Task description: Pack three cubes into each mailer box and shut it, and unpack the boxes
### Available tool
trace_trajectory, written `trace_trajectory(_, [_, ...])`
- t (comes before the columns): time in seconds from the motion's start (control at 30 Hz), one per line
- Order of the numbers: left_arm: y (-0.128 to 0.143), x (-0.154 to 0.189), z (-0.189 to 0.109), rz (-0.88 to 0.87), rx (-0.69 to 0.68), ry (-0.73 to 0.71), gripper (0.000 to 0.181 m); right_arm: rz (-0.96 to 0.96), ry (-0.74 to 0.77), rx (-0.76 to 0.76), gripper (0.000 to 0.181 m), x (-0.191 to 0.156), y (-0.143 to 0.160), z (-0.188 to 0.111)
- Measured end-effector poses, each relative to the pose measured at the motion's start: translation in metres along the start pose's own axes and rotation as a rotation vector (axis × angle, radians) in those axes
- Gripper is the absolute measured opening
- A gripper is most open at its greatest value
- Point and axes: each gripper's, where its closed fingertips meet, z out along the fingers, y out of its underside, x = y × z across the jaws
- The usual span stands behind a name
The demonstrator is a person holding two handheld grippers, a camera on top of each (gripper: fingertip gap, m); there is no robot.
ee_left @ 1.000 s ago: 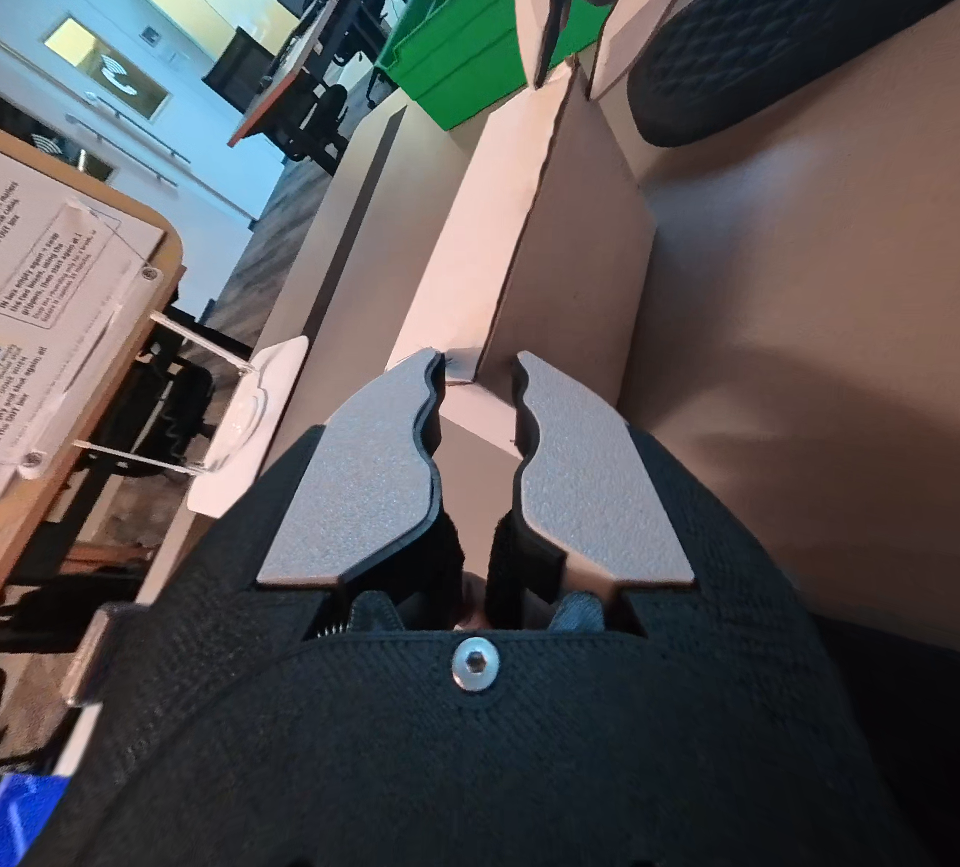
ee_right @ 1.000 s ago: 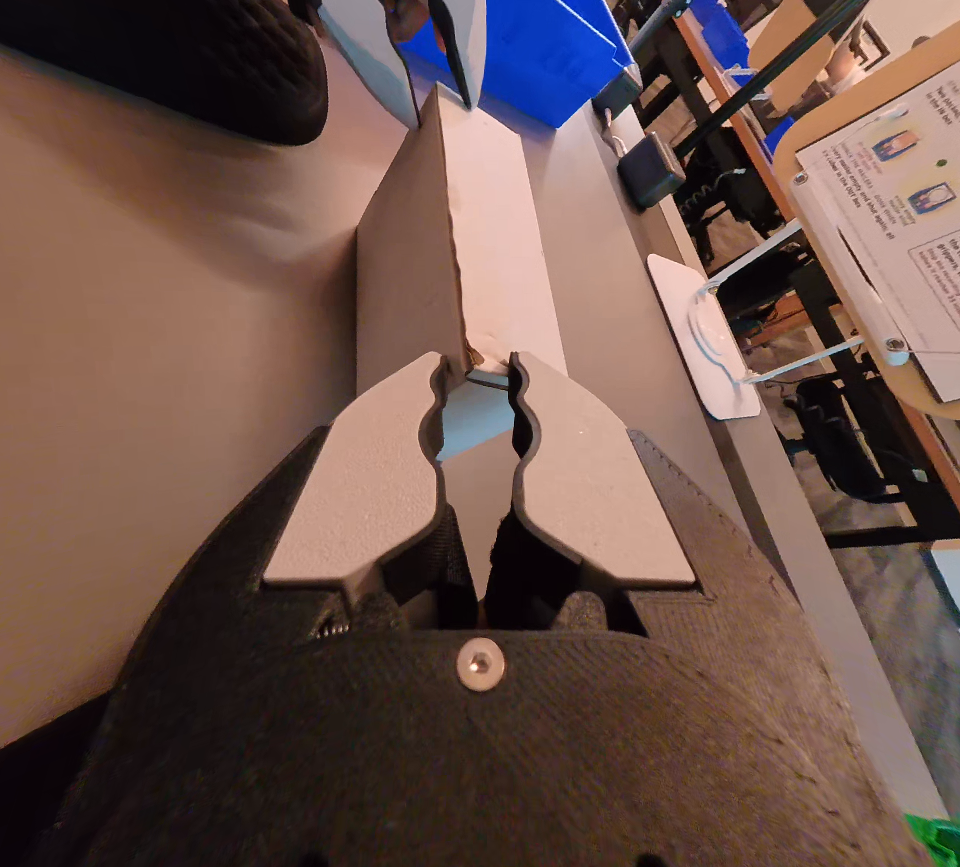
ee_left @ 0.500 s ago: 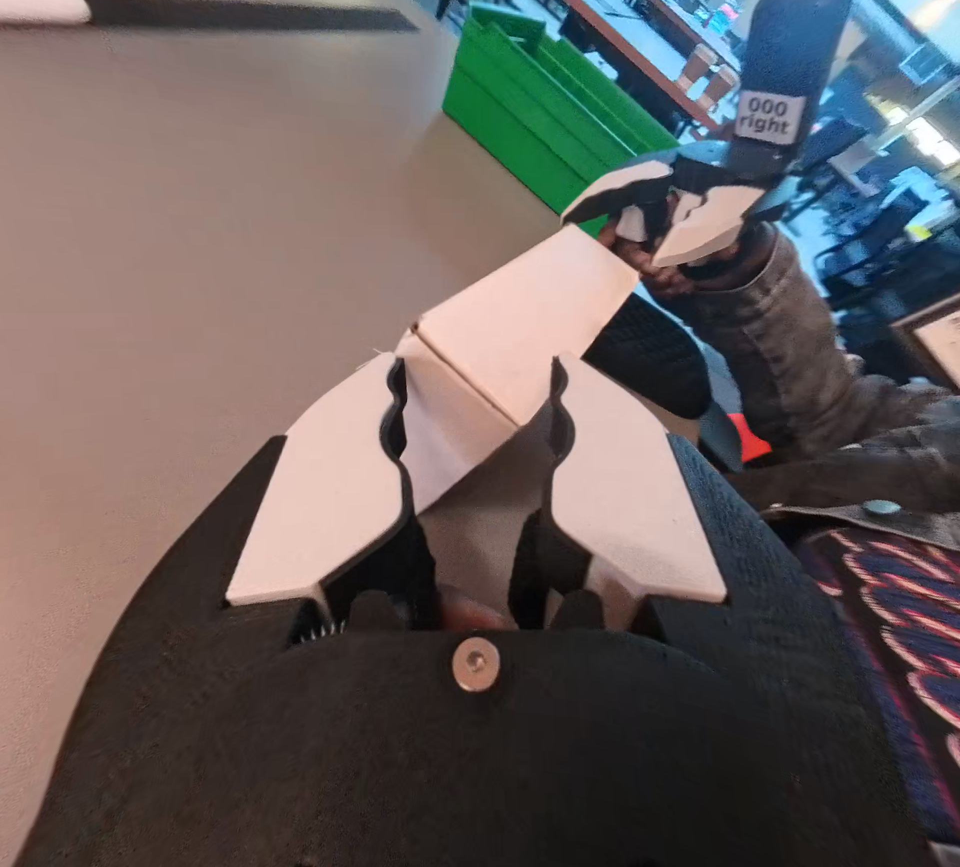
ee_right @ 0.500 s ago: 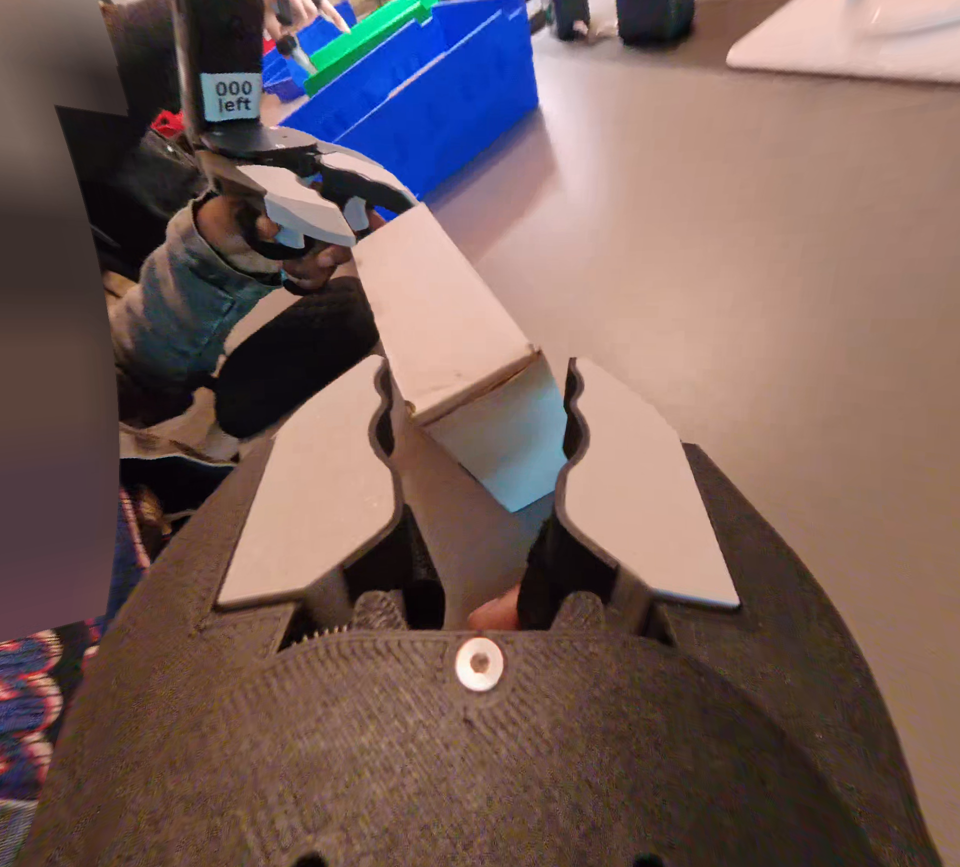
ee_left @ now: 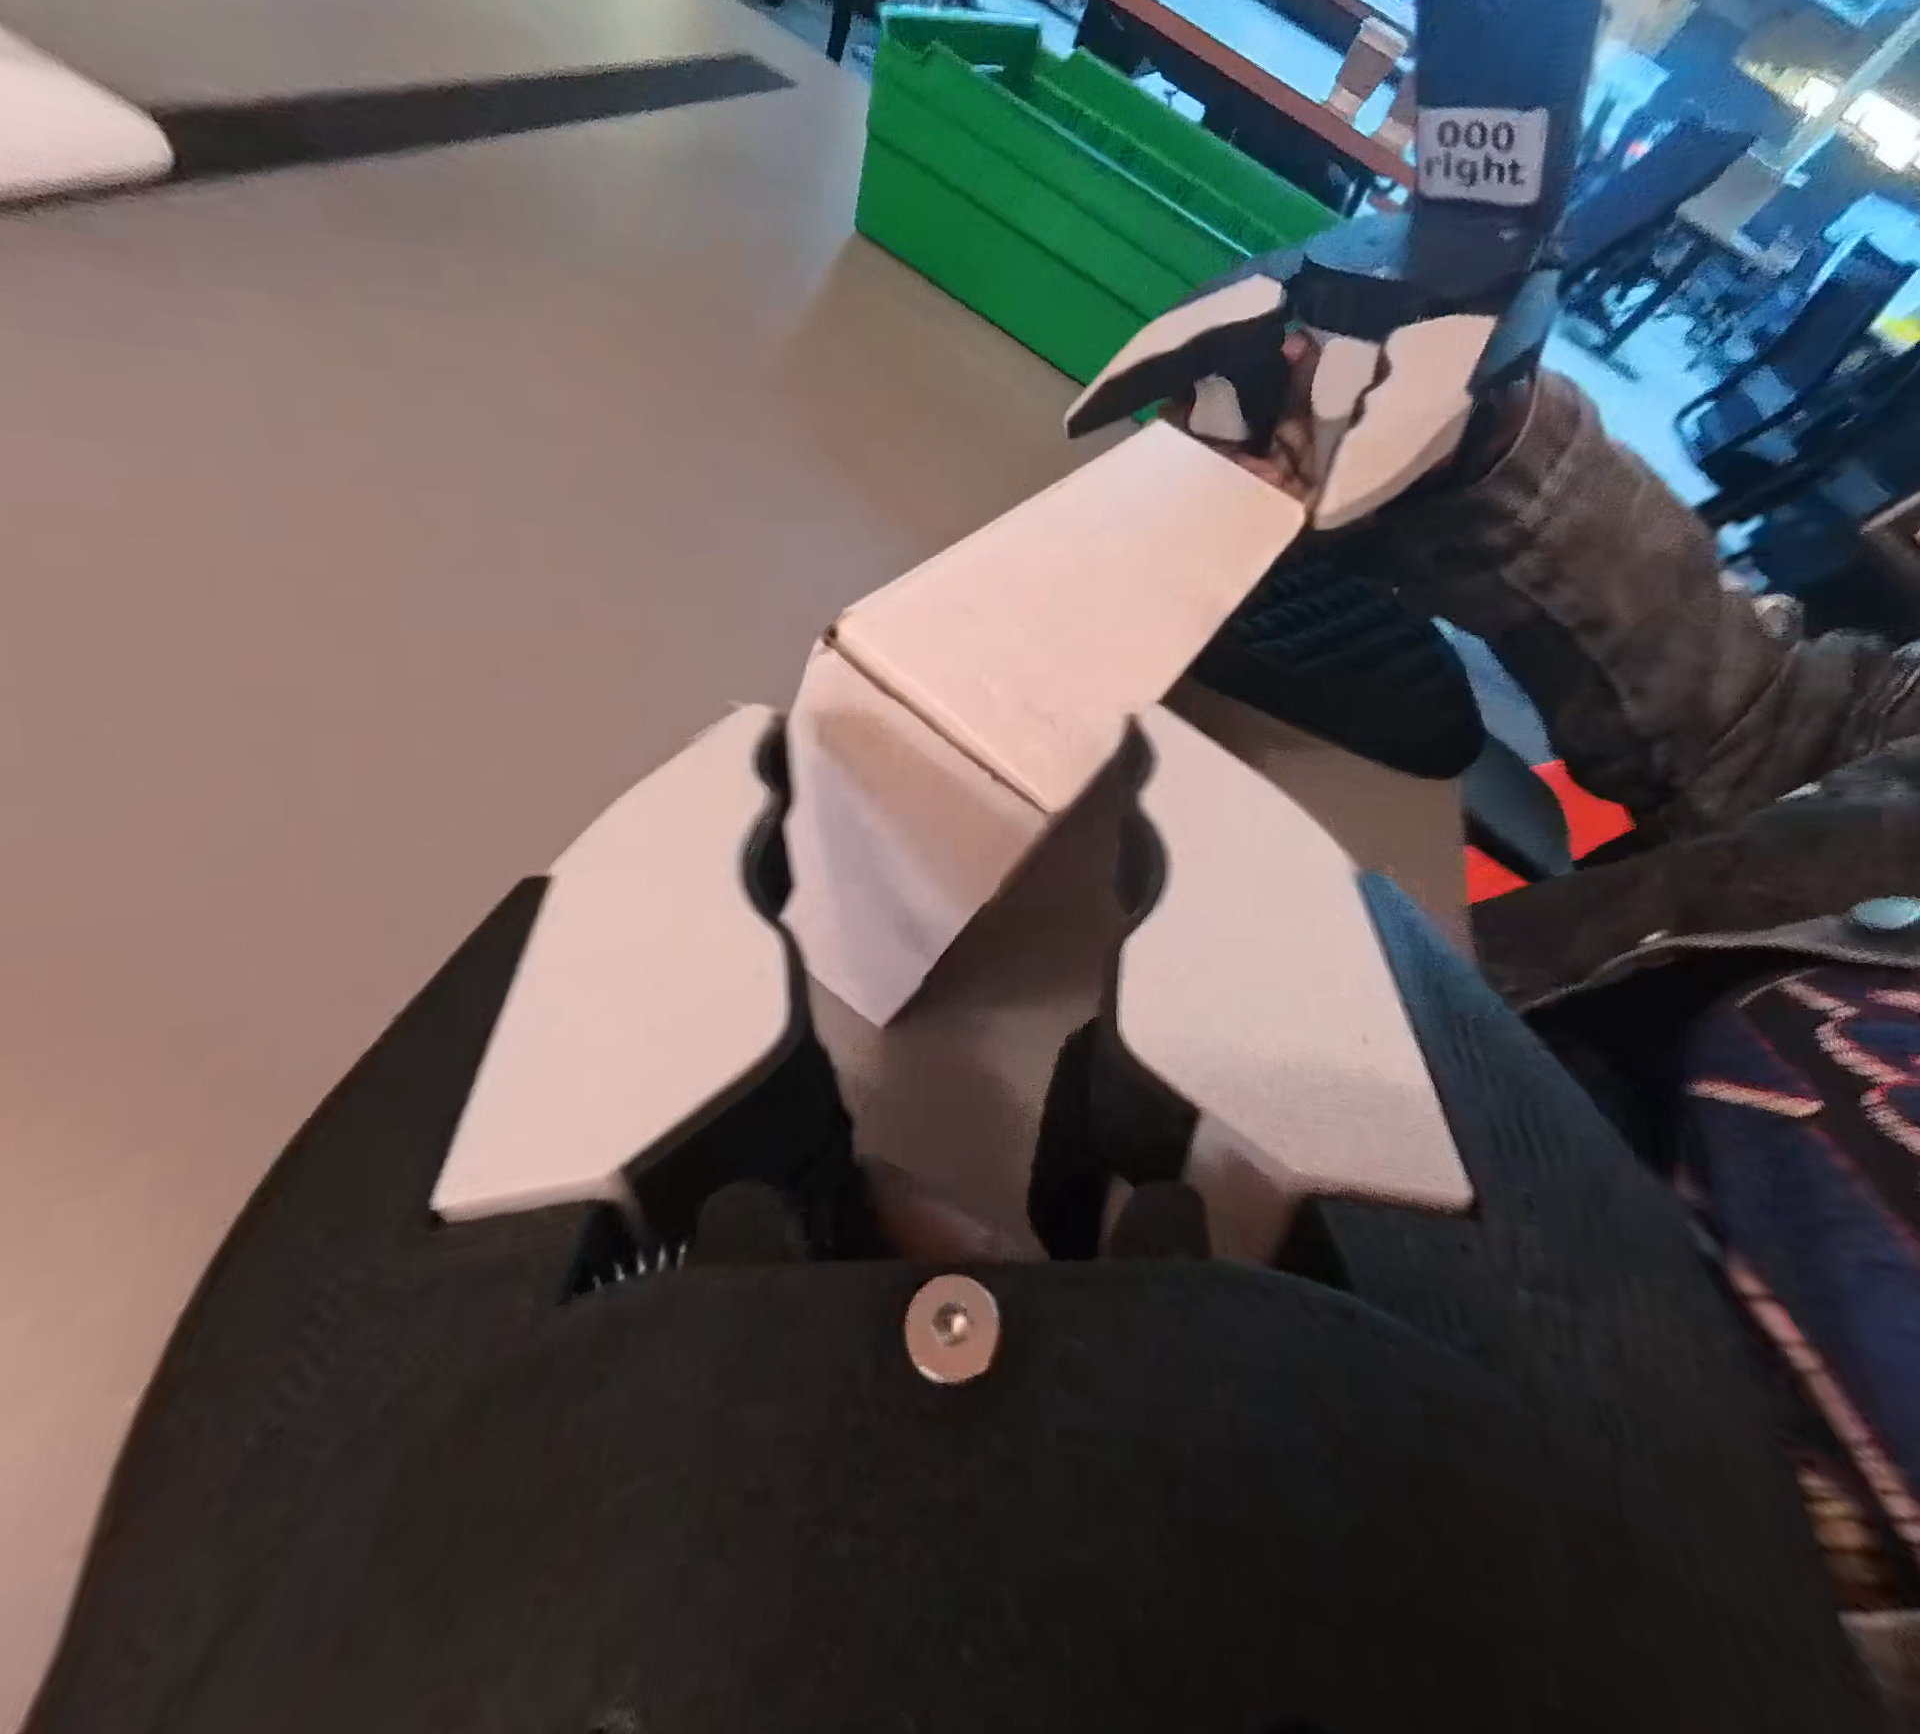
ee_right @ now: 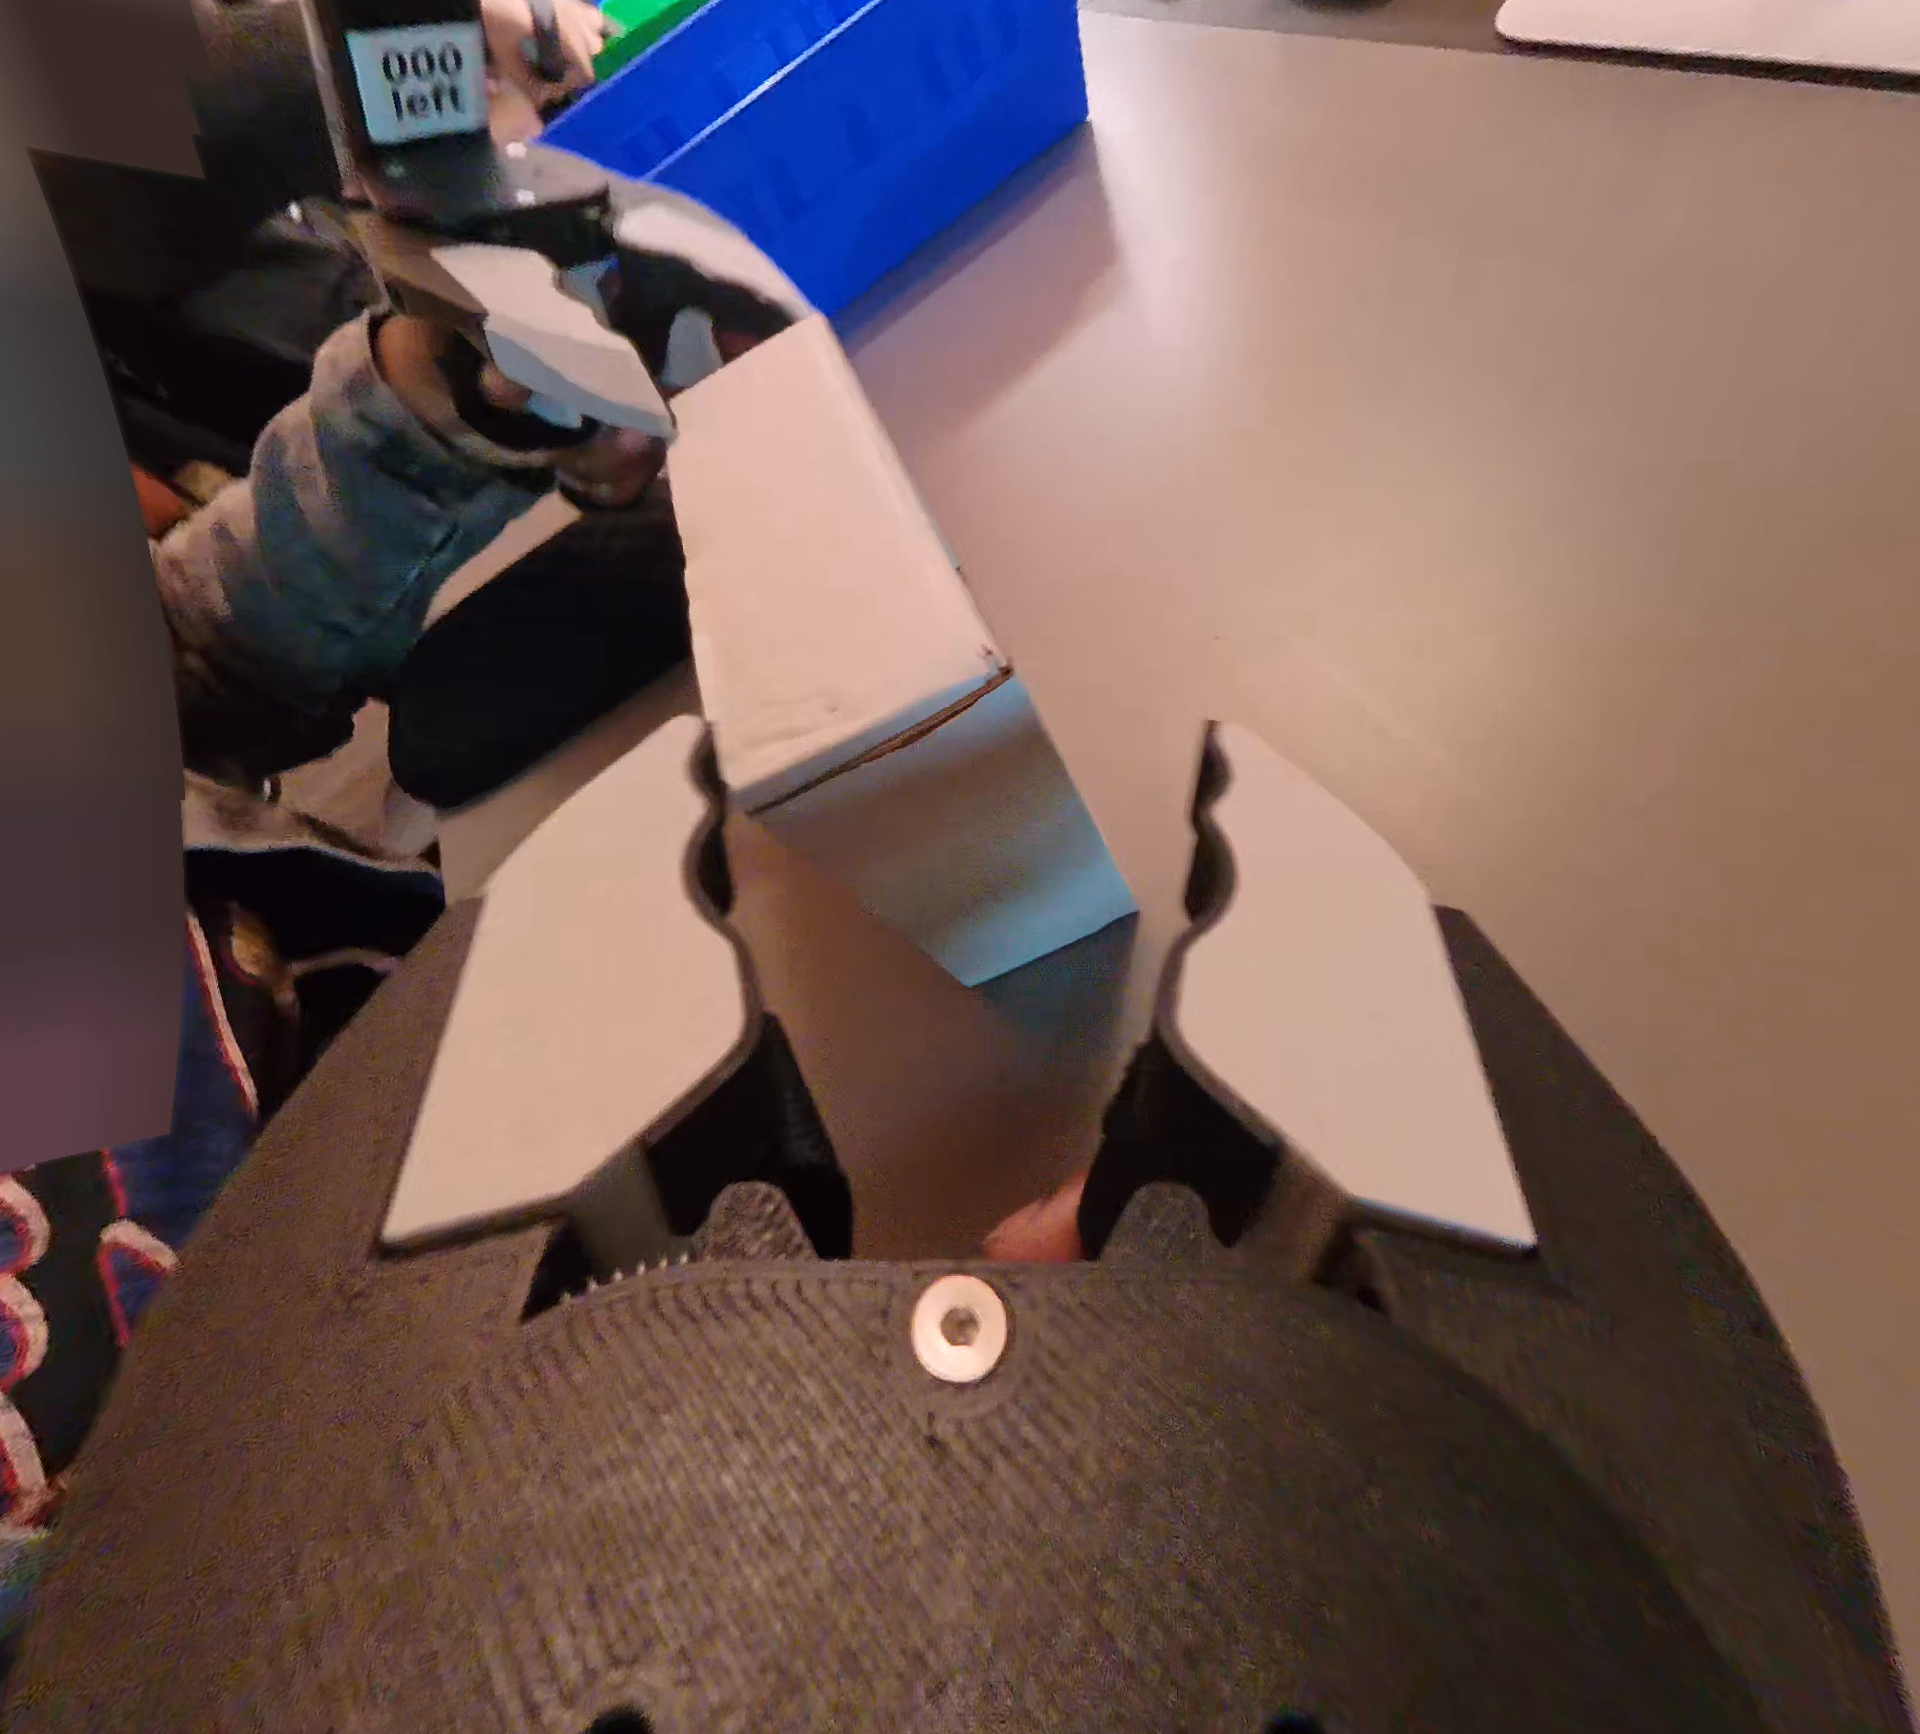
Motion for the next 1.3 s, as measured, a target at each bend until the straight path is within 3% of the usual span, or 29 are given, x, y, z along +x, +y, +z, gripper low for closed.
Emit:
trace_trajectory(0.07, [-0.003,0.007,-0.003,0.137,0.034,0.031,0.083,-0.077,-0.019,-0.01,0.099,-0.003,0.002,0.0])
trace_trajectory(0.17, [0.006,0.008,0.002,0.334,-0.023,0.047,0.092,-0.214,-0.039,-0.006,0.1,-0.01,0.002,0.006])
trace_trajectory(0.27, [0.009,0.002,0.012,0.41,-0.055,0.059,0.086,-0.344,-0.033,-0.056,0.088,-0.013,0.007,0.015])
trace_trajectory(0.37, [0.01,-0.001,0.015,0.459,-0.076,0.075,0.064,-0.474,0.0,-0.093,0.065,-0.013,0.009,0.019])
trace_trajectory(0.5, [0.014,0.017,0.003,0.668,-0.058,0.041,0.06,-0.726,0.04,-0.113,0.065,-0.021,0.011,0.014])
trace_trajectory(0.67, [0.042,0.044,-0.013,1.01,-0.13,-0.136,0.058,-1.103,0.164,-0.137,0.065,-0.038,0.029,0.007])
trace_trajectory(0.97, [0.075,0.06,-0.016,1.098,-0.259,-0.346,0.063,-1.318,0.362,-0.1,0.066,-0.055,0.06,0.006])
trace_trajectory(1.3, [0.104,0.064,-0.012,1.017,-0.321,-0.317,0.062,-1.272,0.243,-0.267,0.074,-0.057,0.097,0.01])
